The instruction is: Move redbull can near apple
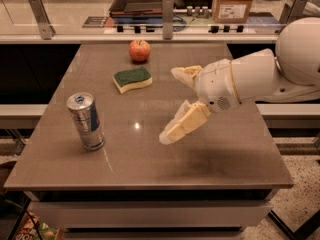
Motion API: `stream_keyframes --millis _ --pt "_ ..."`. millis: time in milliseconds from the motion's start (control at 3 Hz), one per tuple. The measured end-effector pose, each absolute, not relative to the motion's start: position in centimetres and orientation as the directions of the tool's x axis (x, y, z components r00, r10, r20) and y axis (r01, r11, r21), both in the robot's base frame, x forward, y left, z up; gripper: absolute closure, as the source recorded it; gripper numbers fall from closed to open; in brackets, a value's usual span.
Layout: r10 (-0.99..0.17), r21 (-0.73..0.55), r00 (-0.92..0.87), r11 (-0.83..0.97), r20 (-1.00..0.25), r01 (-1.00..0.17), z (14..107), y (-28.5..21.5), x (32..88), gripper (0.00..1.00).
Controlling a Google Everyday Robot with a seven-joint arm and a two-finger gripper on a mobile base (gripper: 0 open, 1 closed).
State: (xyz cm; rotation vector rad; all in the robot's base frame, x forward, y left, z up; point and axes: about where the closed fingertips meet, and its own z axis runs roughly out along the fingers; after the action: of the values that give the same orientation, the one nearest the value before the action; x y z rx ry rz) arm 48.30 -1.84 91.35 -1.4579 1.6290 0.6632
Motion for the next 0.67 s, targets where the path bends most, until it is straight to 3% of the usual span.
stream_keyframes --millis 667 --pt "-0.402 -0.138 0.021 0.264 -0.915 -0.955 91.3 1.2 48.2 0.0"
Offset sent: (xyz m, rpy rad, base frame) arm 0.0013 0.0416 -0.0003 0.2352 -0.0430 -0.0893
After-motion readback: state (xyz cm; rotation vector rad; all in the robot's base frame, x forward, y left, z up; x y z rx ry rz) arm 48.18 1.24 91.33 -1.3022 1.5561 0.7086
